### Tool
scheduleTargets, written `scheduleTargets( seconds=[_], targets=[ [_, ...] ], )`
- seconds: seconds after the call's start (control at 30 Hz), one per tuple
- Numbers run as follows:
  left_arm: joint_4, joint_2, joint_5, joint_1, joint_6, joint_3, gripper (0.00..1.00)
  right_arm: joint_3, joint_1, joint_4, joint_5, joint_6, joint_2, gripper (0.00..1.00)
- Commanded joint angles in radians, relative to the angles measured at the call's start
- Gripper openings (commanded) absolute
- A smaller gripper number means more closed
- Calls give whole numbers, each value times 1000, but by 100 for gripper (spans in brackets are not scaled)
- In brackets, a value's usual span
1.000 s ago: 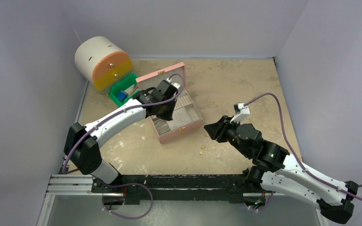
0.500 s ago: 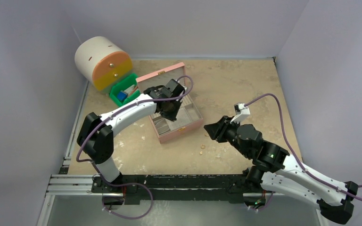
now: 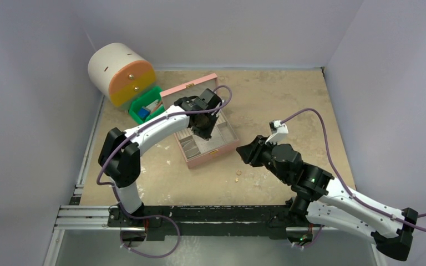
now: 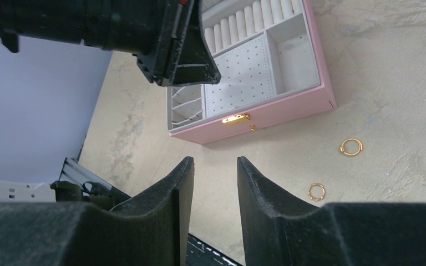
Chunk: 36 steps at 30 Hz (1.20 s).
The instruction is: Organize the mixed jewelry
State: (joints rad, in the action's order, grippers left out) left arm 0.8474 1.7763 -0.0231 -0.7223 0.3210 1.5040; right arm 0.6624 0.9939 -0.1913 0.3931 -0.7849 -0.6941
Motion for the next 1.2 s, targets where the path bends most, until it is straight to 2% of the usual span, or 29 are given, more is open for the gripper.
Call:
scheduleTargets(
  seconds=[0.0,1.17],
  targets=[
    [11,32,-12,-4,-13,27,0,18,2,54,-5,0,8,37],
    [-41,5,18,-3,-21,-29,0,21,3,77,-21,16,-19,37]
  ],
)
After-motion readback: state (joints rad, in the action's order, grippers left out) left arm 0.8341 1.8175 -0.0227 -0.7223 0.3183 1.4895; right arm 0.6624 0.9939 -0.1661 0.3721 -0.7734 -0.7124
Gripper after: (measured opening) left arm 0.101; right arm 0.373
